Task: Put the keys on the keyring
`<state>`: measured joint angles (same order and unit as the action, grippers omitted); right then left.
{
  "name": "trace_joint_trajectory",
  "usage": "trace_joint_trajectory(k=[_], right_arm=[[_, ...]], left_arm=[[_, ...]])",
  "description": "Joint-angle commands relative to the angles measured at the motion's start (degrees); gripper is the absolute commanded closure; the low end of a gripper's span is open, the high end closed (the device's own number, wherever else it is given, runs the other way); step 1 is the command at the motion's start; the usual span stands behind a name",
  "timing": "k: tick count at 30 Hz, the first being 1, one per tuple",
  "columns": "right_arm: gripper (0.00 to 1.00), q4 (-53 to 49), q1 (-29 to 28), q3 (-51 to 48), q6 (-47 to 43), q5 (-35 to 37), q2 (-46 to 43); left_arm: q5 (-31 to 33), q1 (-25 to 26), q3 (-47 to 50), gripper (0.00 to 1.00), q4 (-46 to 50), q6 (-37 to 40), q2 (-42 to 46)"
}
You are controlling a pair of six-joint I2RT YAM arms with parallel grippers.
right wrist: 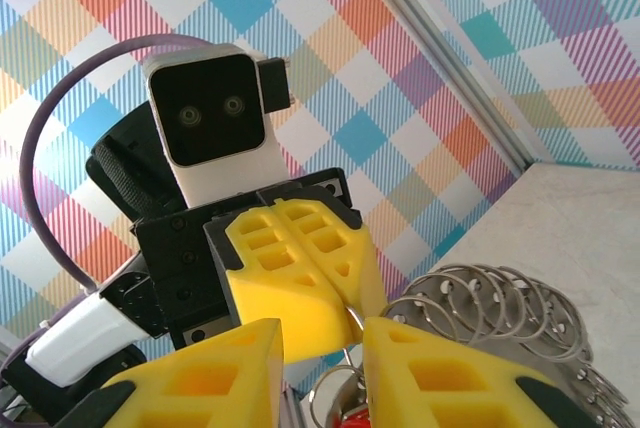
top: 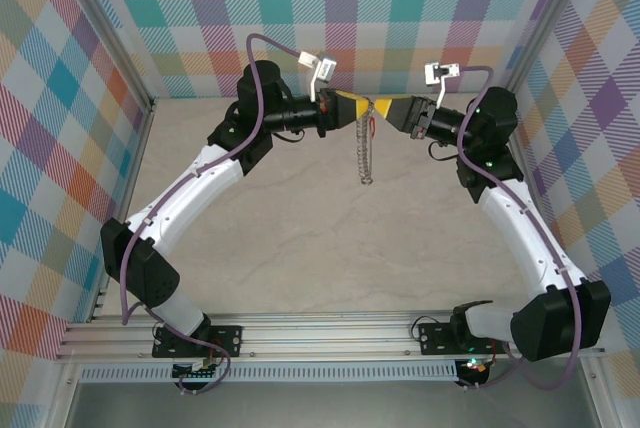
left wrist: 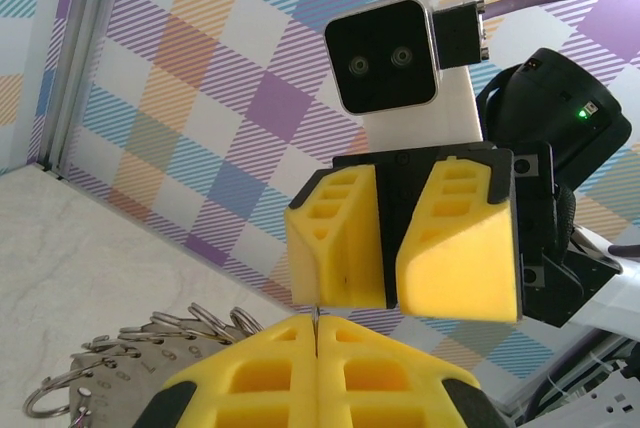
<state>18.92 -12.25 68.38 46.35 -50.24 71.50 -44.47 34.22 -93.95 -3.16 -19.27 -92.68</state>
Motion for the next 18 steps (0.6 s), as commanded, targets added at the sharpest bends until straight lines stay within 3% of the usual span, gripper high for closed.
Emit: trace_joint_trajectory(k=[1,18], right_arm=[[0.72,-0.24,0.88,0.8,-1.79,1.01,-1.94],[0.71,5.56,-1.49,0.35,2.44,-0.75,1.88]], left_arm=[[-1.02,0.61,-1.72,1.0,-2.12,0.84,3.37],[-1.09,0.67,-1.85,1.0,-2.3,0.83,3.47]])
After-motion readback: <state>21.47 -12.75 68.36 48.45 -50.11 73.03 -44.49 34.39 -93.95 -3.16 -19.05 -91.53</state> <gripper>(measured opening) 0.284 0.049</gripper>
